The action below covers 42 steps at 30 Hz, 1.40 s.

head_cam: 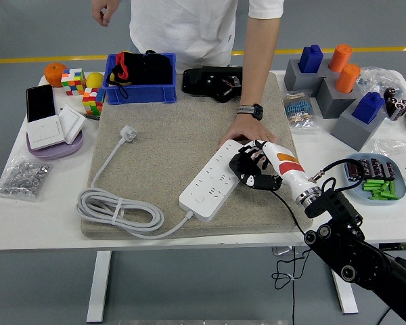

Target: Press the white button,pick up the black plug,place it near the board,insert it into the board

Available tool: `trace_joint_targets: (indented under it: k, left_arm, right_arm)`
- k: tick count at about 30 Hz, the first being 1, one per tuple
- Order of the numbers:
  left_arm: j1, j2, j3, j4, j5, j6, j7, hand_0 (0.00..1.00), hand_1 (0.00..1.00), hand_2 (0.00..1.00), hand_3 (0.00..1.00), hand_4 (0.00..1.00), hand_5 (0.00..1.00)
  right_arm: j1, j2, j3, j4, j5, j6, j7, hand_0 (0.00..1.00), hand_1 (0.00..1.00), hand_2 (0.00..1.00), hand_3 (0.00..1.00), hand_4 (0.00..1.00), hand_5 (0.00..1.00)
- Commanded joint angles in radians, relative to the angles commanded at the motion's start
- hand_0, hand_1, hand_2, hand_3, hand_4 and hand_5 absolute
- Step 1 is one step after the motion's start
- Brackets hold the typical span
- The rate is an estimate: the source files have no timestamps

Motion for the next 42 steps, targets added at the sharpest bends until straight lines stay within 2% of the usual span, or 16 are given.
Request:
trace_joint_targets:
  k: [2, 3, 8, 9, 14, 15, 31, 38, 39, 42]
  left_arm:
    - [-0.001, 0.0, 0.0, 0.0, 0.0, 0.0, 0.0, 0.699, 0.67, 0.647, 0.65, 0.562, 0.19]
    - [-0.001, 0.0, -0.001, 0.0, 0.001, 0.0, 0.0, 0.699, 0.67, 0.647, 0.65, 0.562, 0.19]
    - [-0.002, 0.0, -0.002, 0.0, 0.003, 0.0, 0.0, 0.699, 0.67, 0.647, 0.65, 0.562, 0.19]
    - [-0.002, 0.0, -0.002, 0.0, 0.004, 0.0, 0.0, 0.699, 0.67, 0.647, 0.65, 0.562, 0.189]
    - [-0.001, -0.001, -0.002, 0.0, 0.002, 0.0, 0.001, 0.699, 0.67, 0.647, 0.65, 0.562, 0.189]
    - [-0.001, -0.001, -0.003, 0.0, 0.002, 0.0, 0.001, 0.699, 0.67, 0.647, 0.65, 0.562, 0.189]
    - [-0.001, -0.002, 0.0, 0.0, 0.002, 0.0, 0.001, 0.699, 0.67, 0.647, 0.65, 0.561, 0.189]
    - [0.0, -0.002, -0.001, 0.0, 0.003, 0.0, 0.001, 0.699, 0.67, 0.647, 0.65, 0.561, 0.189]
    - [0.001, -0.003, -0.001, 0.0, 0.004, 0.0, 0.001, 0.699, 0.67, 0.647, 0.65, 0.56, 0.189]
    - [0.001, -0.003, 0.0, 0.0, 0.001, 0.001, 0.001, 0.699, 0.67, 0.647, 0.65, 0.56, 0.189]
  right_arm:
    - [0.001, 0.0, -0.003, 0.002, 0.011, 0.006, 0.004, 0.443, 0.349, 0.436, 0.541, 0.828, 0.002]
    - [0.001, 0.0, -0.004, 0.003, 0.014, 0.008, 0.006, 0.657, 0.596, 0.587, 0.685, 0.976, 0.019]
    - [0.004, 0.0, -0.004, 0.008, 0.025, 0.014, 0.018, 0.657, 0.596, 0.587, 0.685, 0.976, 0.019]
    - [0.004, 0.0, -0.004, 0.009, 0.026, 0.014, 0.019, 0.766, 0.713, 0.68, 0.747, 0.998, 0.092]
    - [0.004, 0.0, -0.004, 0.01, 0.028, 0.017, 0.02, 0.766, 0.713, 0.68, 0.747, 0.998, 0.092]
    - [0.004, 0.0, -0.004, 0.011, 0.027, 0.018, 0.02, 0.785, 0.747, 0.704, 0.761, 0.998, 0.144]
    - [0.0, -0.002, 0.004, 0.02, 0.022, 0.023, 0.022, 0.781, 0.745, 0.704, 0.755, 0.998, 0.159]
    - [-0.002, -0.004, 0.007, 0.052, 0.027, 0.028, 0.027, 0.794, 0.755, 0.711, 0.758, 0.998, 0.163]
    - [-0.002, -0.004, 0.008, 0.058, 0.028, 0.03, 0.028, 0.842, 0.841, 0.772, 0.783, 0.998, 0.172]
    - [-0.006, -0.005, 0.013, 0.079, 0.027, 0.035, 0.026, 0.842, 0.841, 0.772, 0.783, 0.998, 0.172]
